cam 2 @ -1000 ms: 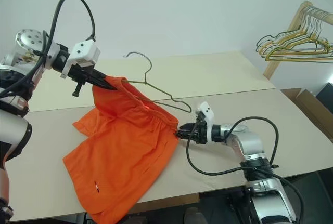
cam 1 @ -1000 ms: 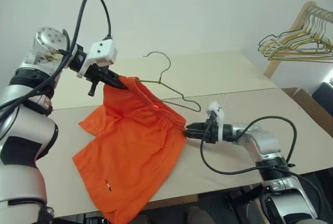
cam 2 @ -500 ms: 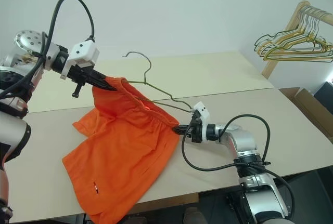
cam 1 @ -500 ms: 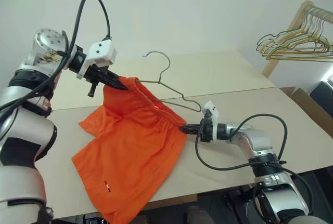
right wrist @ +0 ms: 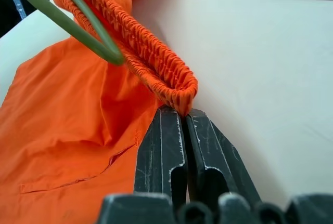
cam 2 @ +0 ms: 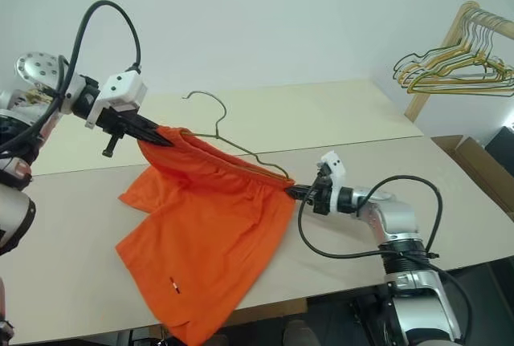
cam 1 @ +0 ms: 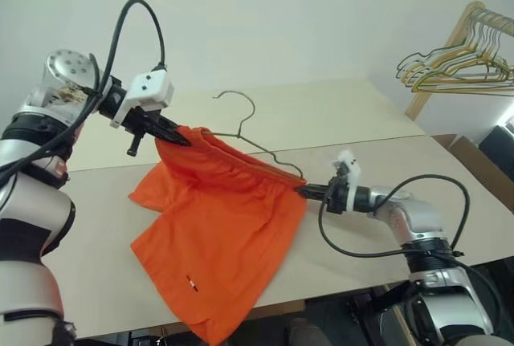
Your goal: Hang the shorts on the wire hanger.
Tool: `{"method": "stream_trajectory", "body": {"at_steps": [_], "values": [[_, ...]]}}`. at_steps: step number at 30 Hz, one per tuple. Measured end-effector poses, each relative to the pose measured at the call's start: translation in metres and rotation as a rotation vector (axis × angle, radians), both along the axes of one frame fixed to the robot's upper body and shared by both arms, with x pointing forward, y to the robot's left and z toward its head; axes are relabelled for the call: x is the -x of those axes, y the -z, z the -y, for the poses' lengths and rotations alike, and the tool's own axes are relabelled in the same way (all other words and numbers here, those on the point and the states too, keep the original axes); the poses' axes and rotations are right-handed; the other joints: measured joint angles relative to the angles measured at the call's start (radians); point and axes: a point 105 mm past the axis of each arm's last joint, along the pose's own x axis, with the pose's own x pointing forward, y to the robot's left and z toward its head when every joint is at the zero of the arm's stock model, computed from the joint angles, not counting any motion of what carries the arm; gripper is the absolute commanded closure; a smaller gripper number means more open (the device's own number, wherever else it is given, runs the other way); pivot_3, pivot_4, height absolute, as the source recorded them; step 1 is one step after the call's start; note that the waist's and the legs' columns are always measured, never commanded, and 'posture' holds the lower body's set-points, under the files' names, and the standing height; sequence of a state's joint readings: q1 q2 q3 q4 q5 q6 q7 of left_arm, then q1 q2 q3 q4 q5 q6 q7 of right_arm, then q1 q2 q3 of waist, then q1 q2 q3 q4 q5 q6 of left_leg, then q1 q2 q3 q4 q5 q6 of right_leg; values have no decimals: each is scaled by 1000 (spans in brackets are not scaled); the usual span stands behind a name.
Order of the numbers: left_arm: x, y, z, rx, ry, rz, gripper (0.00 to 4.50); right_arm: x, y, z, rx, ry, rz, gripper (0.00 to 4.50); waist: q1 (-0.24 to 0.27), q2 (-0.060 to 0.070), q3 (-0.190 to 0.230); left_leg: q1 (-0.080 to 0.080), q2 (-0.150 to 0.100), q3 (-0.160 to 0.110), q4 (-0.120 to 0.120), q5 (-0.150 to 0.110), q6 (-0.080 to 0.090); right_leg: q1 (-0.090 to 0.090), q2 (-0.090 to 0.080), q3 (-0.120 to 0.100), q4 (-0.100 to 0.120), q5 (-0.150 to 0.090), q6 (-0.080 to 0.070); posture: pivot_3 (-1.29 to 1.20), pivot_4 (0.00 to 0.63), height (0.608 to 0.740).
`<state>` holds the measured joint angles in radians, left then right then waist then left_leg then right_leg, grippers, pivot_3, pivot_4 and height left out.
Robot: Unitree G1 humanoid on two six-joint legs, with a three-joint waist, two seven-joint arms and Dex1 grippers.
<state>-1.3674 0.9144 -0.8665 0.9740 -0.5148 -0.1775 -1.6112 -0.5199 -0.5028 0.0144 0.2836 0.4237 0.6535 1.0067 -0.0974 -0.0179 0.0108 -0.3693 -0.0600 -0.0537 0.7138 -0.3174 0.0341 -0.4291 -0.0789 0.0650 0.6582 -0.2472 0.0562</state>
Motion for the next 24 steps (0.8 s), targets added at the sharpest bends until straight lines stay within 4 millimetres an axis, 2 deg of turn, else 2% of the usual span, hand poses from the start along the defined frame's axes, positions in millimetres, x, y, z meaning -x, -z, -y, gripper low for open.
{"method": "stream_trajectory", "body": {"at_steps": [6, 10, 17, 21, 24], "values": [[-4, 7, 4, -13, -5, -17, 4500, 6, 1, 12, 23, -14, 20, 4486, 0, 0, 0, 0, 0, 0, 0, 0, 0, 0, 0, 0, 0, 0, 0, -54, 0, 740], [-10, 11, 2, -16, -39, -14, 4500, 12, -6, 19, 71, -49, 85, 4486, 1, 0, 0, 0, 0, 0, 0, 0, 0, 0, 1, 0, 0, 0, 0, -61, 0, 740], [-12, 17, -7, -63, -66, -1, 4500, 16, -10, 18, 108, -84, 148, 4486, 0, 0, 0, 0, 0, 0, 0, 0, 0, 0, 1, 1, -1, 0, 0, -57, 0, 740], [-11, 24, -12, -114, -46, 19, 4500, 17, -20, 20, 155, -107, 208, 4486, 2, 0, 0, 0, 0, 0, 0, 0, 0, 0, 0, 1, -1, 0, 0, -57, 0, 740], [-11, 25, -12, -90, -55, 16, 4500, 14, -41, 18, 224, -132, 282, 4486, 2, 0, 0, 0, 0, 0, 0, 0, 0, 0, 0, 1, -1, 0, 0, -61, 0, 740]]}}
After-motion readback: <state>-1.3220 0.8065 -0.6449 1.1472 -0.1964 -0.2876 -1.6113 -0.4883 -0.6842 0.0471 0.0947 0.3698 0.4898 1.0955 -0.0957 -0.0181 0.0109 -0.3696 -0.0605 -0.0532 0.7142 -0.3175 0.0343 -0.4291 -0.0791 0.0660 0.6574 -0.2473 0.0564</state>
